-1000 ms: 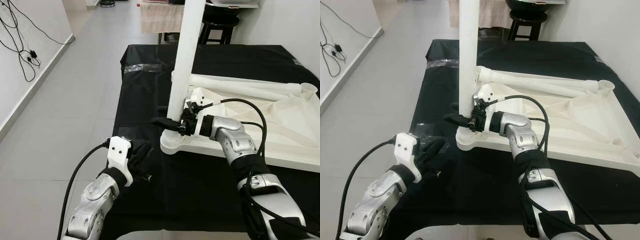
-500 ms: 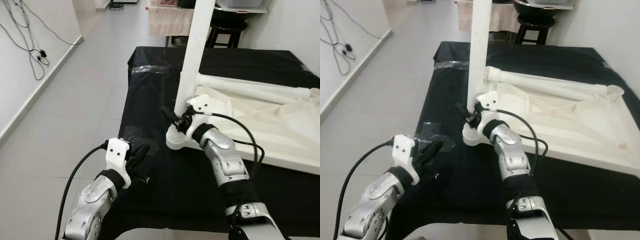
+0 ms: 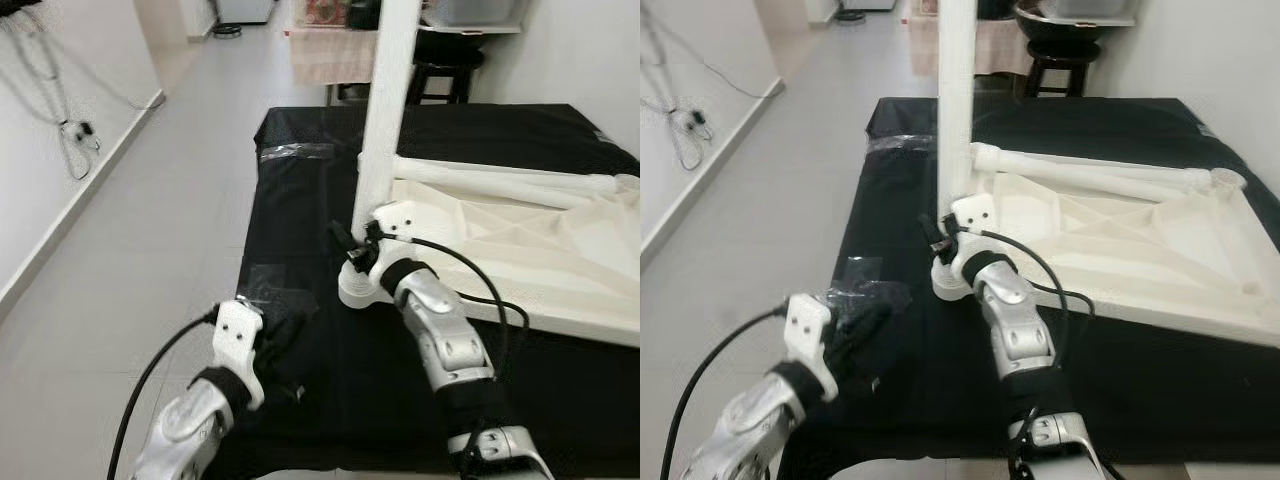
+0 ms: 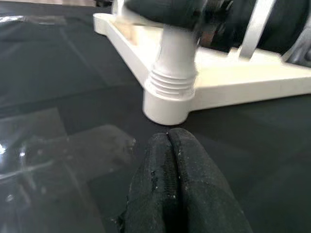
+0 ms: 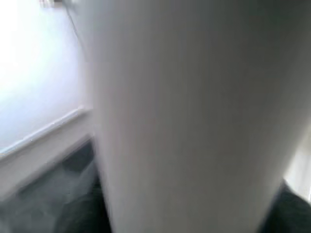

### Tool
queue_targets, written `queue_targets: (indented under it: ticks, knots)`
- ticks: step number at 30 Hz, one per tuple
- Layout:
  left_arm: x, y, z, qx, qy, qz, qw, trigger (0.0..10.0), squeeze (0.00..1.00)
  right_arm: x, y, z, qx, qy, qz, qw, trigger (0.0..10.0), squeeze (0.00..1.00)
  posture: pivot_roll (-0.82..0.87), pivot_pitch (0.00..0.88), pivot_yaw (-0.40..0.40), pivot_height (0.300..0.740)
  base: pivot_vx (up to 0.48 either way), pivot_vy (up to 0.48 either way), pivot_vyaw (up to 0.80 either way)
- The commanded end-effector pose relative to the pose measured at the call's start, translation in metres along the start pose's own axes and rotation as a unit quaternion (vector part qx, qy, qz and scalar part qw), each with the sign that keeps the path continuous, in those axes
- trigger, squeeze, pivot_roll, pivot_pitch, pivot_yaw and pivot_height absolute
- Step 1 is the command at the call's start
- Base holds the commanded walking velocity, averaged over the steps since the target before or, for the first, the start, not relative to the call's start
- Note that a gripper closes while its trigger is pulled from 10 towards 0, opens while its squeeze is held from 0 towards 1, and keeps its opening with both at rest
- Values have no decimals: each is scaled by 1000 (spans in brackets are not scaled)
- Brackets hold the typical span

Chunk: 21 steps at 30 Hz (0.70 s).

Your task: Building children table

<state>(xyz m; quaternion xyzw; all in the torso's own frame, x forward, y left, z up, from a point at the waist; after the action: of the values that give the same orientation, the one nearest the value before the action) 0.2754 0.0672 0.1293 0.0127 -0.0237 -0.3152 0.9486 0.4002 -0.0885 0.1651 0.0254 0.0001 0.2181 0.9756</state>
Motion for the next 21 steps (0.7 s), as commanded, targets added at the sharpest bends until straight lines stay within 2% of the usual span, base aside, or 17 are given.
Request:
queue_targets:
  ticks: [1,3,4,5,8,9,10,12,20,21]
  knots:
    - [1,-7,0,21,8,-22,1000,10000,0,-1,12,-10,32,16,59,998,10000,1000,45,94,-5,740,0,0,0]
    - [2,-8,0,24,8,-25,999,10000,0,-1,11,-5,38,8,72,997,10000,1000,44,94,-4,740,0,0,0]
    - [2,-8,1,26,7,-26,999,10000,0,-2,6,1,24,-6,81,996,10000,0,46,94,-4,740,0,0,0]
    - [2,-9,2,26,6,-26,999,10000,0,-2,2,5,12,-14,82,996,10000,0,46,94,-4,740,0,0,0]
    - [1,-11,6,33,1,-28,999,10000,0,-9,0,20,30,-29,155,987,10000,0,61,98,-5,740,0,0,0]
    - [1,-12,7,35,-1,-26,999,10000,0,-13,1,22,30,-24,195,980,10000,0,60,97,-1,740,0,0,0]
    - [1,-12,7,35,-1,-26,999,10000,0,-13,1,22,30,-24,195,980,10000,0,60,97,-1,740,0,0,0]
    - [-1,-13,9,39,-4,-25,999,10000,0,-17,-1,24,27,-16,238,971,10000,0,58,96,-8,740,0,0,0]
    - [-4,-18,16,49,-11,-27,998,10000,0,-22,-11,28,41,5,289,957,10000,0,66,92,-14,740,0,0,0]
    - [-4,-18,17,48,-12,-24,998,10000,0,-21,-12,30,45,6,293,955,4353,0,67,94,-15,740,0,0,0]
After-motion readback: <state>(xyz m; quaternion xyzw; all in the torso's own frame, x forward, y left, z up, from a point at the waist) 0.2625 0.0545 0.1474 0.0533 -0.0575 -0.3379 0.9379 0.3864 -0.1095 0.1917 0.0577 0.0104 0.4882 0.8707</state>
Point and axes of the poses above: a point about 5 cm out from each wrist's last joint towards the gripper, its own x axis pointing out of the wrist towards the gripper, its own z axis along the axis of the wrist's last joint, y = z × x, the point moved 6 cm from there along x, pointing out of the wrist towards the gripper, and after that the axes turned 7 degrees about x, right-handed, at the moved point
